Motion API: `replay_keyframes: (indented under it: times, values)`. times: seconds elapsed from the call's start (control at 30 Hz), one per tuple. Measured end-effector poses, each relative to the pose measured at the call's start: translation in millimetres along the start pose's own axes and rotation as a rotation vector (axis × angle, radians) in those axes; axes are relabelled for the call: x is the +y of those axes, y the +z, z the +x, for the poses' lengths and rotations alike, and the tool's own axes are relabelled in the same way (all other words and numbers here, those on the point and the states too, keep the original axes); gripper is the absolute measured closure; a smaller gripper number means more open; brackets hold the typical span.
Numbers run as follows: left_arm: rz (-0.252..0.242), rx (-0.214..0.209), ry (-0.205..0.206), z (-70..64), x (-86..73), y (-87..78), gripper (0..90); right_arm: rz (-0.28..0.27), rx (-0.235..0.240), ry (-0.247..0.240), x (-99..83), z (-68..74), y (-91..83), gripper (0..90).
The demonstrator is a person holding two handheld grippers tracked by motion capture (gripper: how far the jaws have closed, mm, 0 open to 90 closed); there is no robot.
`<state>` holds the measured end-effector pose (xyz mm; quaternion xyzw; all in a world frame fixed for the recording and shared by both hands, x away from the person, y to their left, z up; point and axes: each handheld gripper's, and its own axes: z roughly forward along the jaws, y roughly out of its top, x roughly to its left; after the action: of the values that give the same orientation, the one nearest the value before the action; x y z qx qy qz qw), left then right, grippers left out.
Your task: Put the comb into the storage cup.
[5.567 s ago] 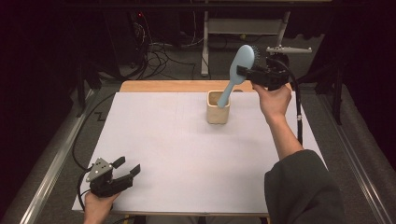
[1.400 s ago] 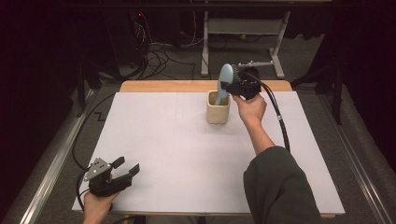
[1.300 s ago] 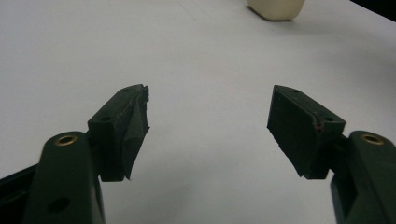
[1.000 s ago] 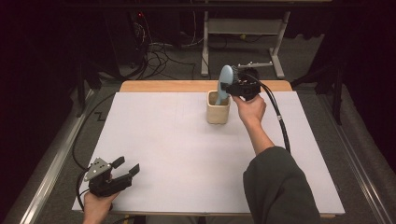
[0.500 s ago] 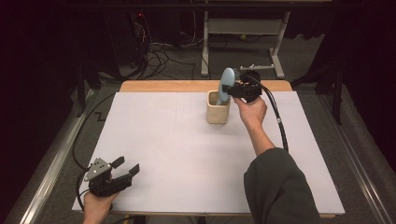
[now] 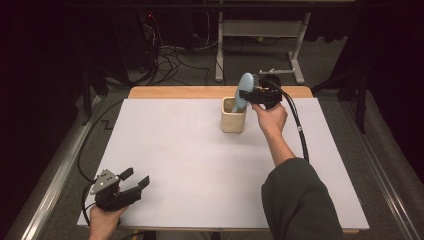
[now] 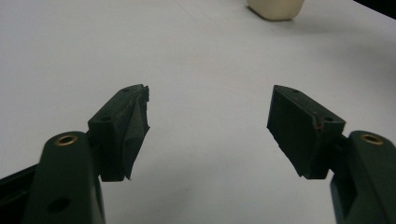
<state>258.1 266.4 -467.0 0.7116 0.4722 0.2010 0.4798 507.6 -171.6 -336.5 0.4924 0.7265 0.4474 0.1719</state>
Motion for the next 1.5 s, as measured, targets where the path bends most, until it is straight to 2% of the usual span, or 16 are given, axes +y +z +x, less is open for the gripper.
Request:
replay_keyframes:
  times: [0.63, 1.2, 1.3, 1.37, 1.47, 1.5]
  values:
    - [0.005, -0.002, -0.003, 0.2, -0.3, 0.9, 29.6, 0.038, -0.027, 0.013, -0.9, -6.3, -1.2, 41.1]
    - [0.002, 0.003, 0.003, -0.1, 0.0, 0.7, 29.5, 0.043, -0.032, 0.01, -2.6, -10.3, -5.5, 32.2]
    - [0.002, 0.004, 0.005, -0.4, 0.0, 0.7, 29.5, 0.043, -0.033, 0.012, -4.2, -11.9, -7.0, 31.4]
    - [0.002, 0.004, 0.004, -0.4, -0.1, 0.8, 29.5, 0.015, -0.033, 0.02, -7.7, -13.7, -9.7, 32.0]
    - [0.005, 0.004, 0.005, -0.4, -0.2, 1.3, 29.5, 0.036, -0.03, 0.018, -10.6, -17.2, -10.7, 30.1]
    - [0.005, 0.005, 0.006, -0.5, -0.2, 1.3, 29.5, 0.026, -0.028, 0.016, -11.7, -17.6, -12.2, 30.7]
